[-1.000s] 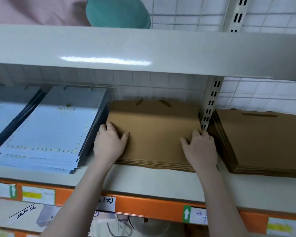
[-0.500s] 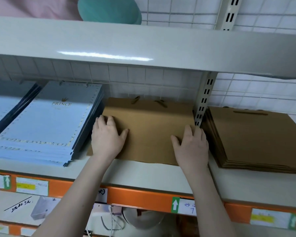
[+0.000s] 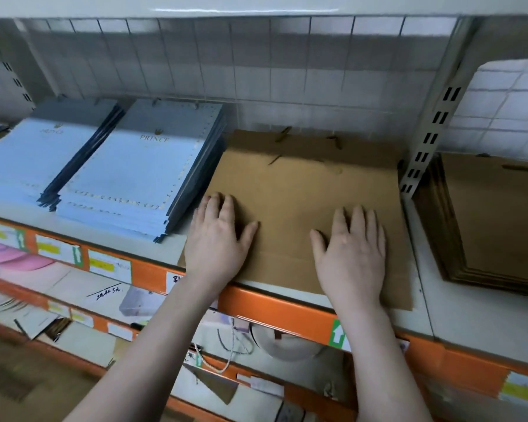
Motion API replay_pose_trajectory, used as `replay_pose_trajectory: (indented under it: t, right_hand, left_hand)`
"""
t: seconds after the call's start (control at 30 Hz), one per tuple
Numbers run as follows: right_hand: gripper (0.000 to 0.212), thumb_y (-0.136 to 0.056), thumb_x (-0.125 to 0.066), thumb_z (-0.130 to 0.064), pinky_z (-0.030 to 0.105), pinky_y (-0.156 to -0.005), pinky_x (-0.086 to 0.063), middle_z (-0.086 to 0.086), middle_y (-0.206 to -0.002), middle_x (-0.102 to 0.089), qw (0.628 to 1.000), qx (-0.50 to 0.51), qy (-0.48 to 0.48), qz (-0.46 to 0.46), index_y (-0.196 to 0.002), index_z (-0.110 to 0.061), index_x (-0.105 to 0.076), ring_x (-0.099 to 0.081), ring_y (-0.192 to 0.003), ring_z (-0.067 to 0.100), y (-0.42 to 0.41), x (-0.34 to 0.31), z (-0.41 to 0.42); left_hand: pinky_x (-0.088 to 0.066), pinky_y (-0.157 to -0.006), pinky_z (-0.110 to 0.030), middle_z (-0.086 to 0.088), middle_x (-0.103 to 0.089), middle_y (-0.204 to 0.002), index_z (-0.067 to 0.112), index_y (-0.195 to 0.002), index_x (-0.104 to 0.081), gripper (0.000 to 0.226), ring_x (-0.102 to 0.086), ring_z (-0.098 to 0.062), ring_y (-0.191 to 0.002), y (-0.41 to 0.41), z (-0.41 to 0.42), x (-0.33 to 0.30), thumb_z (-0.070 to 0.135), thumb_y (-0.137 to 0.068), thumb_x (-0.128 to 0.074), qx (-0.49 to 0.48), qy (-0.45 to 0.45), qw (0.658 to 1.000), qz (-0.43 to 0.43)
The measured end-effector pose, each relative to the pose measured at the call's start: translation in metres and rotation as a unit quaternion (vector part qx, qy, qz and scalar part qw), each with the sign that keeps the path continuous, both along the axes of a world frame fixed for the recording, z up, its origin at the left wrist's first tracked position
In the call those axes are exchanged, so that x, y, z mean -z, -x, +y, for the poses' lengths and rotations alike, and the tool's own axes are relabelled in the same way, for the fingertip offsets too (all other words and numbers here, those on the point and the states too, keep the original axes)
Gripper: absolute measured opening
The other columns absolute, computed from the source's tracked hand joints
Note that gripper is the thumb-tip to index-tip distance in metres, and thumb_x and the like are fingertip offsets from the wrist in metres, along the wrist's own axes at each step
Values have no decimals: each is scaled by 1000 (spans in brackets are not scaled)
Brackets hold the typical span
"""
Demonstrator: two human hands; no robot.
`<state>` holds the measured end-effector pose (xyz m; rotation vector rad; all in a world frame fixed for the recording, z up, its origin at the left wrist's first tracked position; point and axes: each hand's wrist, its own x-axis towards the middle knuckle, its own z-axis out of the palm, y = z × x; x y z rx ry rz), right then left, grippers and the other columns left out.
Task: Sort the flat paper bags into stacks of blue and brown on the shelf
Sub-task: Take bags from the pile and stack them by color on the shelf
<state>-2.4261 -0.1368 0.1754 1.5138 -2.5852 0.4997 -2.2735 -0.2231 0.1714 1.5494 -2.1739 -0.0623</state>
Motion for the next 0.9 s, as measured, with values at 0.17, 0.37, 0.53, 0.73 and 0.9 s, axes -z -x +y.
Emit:
replay_pose_trajectory:
  t: [0.17,0.37,0.53,0.73,0.9]
  right_hand:
    - [64,-99,-23,-51,38,-119,-5,11,-158,-10,999,-25,-22,5,-151,-15,-15,-4,-146,26,16,-4,-8]
    - [64,-99,-22,-51,37,-119,-4,12,-158,-10,999,-34,-33,17,-151,-15,-15,-6,-146,25,37,-12,-30]
    - [64,-99,-24,-51,37,-118,-5,14,-157,-14,998,-37,-32,26,-150,-13,-19,-9,-145,26,49,-19,-51]
    - [63,-98,-28,-52,38,-117,-10,15,-155,-19,997,-51,-36,43,-149,-14,-24,-15,-144,28,57,-28,-53]
    - [60,-98,-33,-50,38,-116,-16,14,-151,-30,998,-54,-7,43,-145,-14,-33,-21,-142,28,54,-29,-40]
  left_hand:
    - [-10,-116,-35,-15,-27,-152,5,-145,-30,69,-18,-28,-143,5,-12,-2,50,-94,-42,15,9,1000,-19]
    - [-9,-117,-35,-16,-25,-153,6,-146,-27,70,-16,-27,-143,20,-35,-10,52,-95,-36,22,4,999,-43]
    - [-8,-117,-35,-14,-23,-154,8,-147,-25,70,-15,-27,-143,33,-55,-18,54,-95,-33,13,-20,998,-54]
    - [-10,-117,-37,-14,-24,-153,7,-146,-26,68,-16,-28,-142,40,-61,-24,52,-95,-36,8,-30,998,-46]
    - [-15,-115,-38,-15,-28,-150,7,-144,-31,67,-21,-31,-140,39,-62,-28,51,-94,-40,11,-17,999,-33]
